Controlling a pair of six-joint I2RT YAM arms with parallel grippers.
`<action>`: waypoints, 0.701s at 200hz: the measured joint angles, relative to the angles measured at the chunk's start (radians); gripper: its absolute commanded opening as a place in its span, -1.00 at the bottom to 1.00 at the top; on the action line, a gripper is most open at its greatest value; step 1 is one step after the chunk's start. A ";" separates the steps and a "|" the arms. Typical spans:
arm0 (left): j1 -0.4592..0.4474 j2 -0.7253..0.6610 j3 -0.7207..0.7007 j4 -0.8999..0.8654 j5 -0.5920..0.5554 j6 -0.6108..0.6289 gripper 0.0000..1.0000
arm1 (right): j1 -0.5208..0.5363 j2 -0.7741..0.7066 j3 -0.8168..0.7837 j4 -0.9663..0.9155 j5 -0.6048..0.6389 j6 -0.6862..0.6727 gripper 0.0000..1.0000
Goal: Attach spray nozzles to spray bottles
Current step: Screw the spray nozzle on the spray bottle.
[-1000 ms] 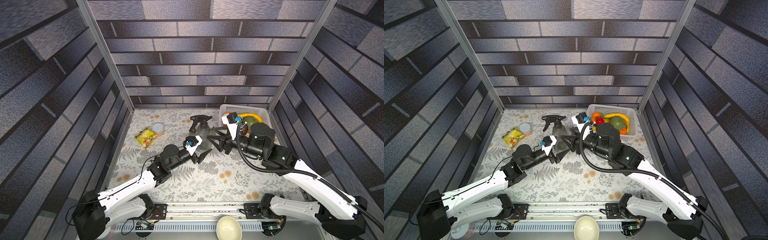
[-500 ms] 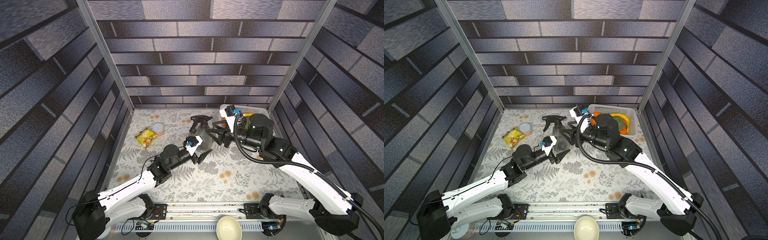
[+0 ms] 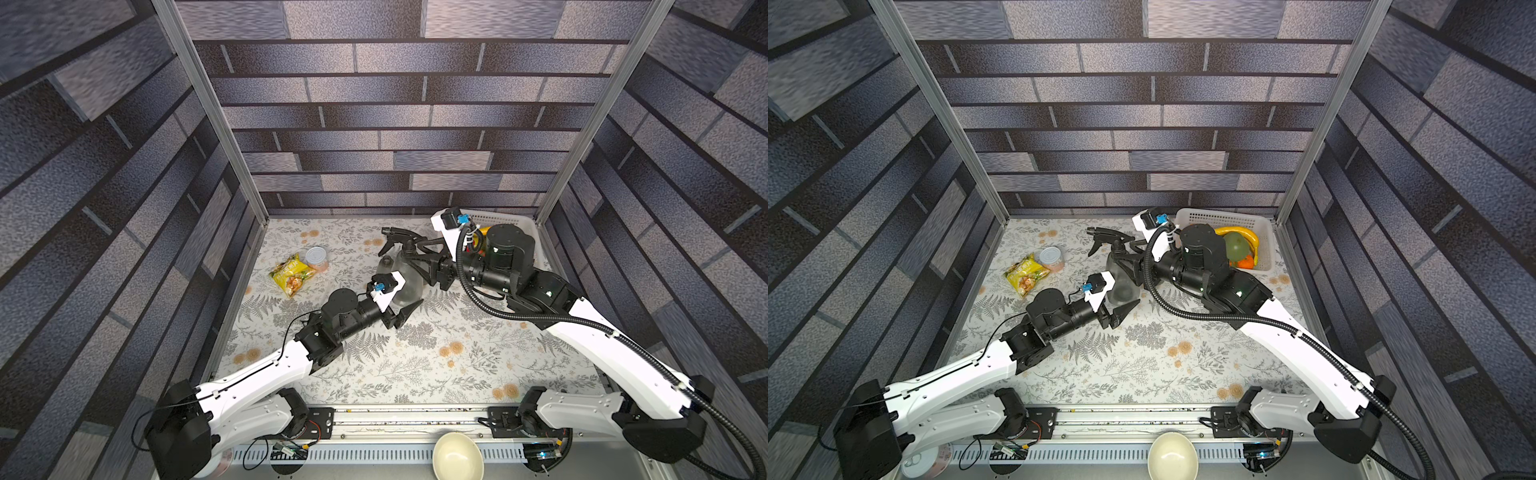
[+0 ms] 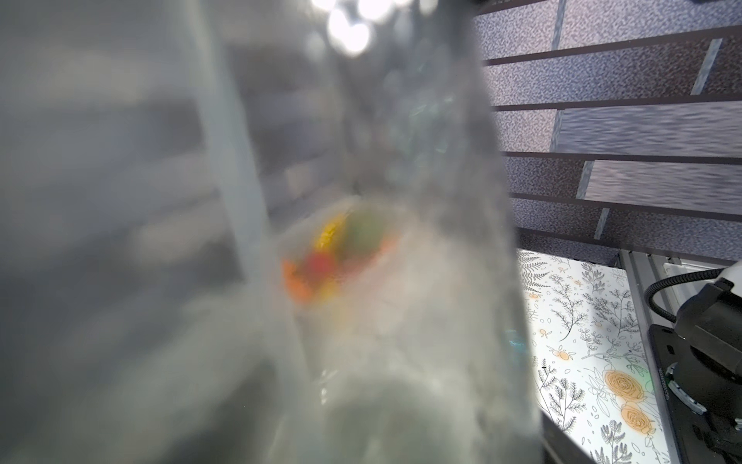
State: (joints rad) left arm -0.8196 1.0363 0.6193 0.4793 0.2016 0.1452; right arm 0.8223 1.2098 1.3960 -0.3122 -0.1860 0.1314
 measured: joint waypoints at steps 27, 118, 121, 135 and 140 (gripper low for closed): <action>0.000 0.002 0.000 -0.002 -0.001 0.000 0.51 | 0.000 0.009 0.000 0.017 0.002 0.023 0.08; -0.012 0.002 -0.005 0.019 -0.013 0.008 0.52 | 0.000 -0.069 -0.072 0.022 -0.019 0.093 0.26; -0.012 0.002 -0.005 0.021 -0.013 0.008 0.52 | 0.000 -0.077 -0.072 0.016 -0.022 0.091 0.25; -0.012 0.002 -0.005 0.029 -0.011 0.008 0.52 | -0.003 -0.102 -0.072 0.002 -0.031 0.069 0.17; -0.012 0.002 -0.005 0.029 -0.011 0.008 0.52 | -0.006 -0.109 -0.072 -0.004 -0.038 0.061 0.14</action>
State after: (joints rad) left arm -0.8318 1.0378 0.6140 0.5087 0.1909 0.1528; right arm 0.8158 1.1011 1.3243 -0.3164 -0.2241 0.1925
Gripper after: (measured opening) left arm 0.803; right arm 0.603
